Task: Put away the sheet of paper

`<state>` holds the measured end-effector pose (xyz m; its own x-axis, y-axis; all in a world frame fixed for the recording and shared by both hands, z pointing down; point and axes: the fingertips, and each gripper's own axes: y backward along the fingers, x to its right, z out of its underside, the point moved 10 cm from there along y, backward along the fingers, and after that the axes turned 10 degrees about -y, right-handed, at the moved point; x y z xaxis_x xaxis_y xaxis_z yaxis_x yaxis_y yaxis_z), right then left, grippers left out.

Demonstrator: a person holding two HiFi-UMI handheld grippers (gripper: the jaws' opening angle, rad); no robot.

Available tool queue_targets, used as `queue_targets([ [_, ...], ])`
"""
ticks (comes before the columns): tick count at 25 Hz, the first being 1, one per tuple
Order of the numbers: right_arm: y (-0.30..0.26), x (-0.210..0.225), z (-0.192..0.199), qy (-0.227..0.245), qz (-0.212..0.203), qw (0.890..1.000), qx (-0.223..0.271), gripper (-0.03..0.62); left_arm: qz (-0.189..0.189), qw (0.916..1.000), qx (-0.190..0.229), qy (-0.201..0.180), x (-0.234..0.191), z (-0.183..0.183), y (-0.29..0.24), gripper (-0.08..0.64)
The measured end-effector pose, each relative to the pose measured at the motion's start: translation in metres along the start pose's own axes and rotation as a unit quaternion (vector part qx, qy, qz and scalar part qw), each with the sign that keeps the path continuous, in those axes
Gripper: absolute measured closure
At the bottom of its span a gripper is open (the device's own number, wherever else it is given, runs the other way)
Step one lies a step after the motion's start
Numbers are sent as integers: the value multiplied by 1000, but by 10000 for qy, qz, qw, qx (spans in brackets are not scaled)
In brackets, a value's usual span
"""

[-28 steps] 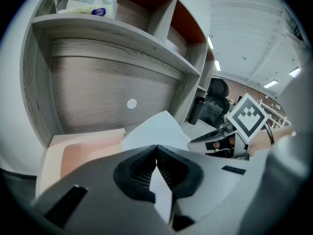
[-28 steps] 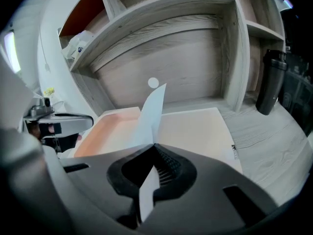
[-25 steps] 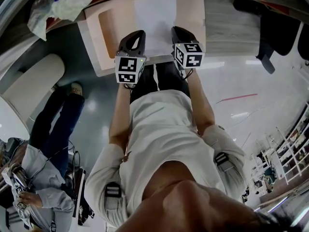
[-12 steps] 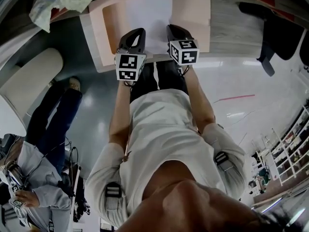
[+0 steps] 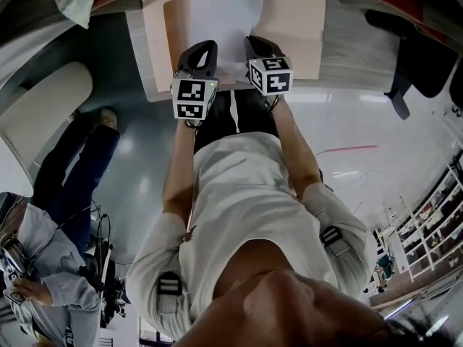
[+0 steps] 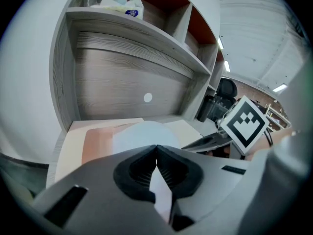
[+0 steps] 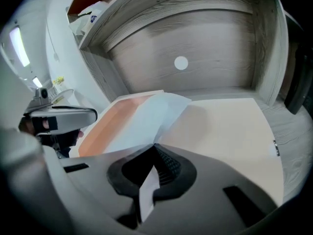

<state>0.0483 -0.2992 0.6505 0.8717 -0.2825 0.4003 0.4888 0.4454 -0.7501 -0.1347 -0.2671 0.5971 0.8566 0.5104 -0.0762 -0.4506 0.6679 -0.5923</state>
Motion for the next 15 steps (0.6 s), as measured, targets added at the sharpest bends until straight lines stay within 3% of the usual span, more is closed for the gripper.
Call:
queue_targets([
  [15, -20, -14, -6, 202, -93, 9997, -110, 572, -66, 9999, -30, 73, -6, 7, 8, 538],
])
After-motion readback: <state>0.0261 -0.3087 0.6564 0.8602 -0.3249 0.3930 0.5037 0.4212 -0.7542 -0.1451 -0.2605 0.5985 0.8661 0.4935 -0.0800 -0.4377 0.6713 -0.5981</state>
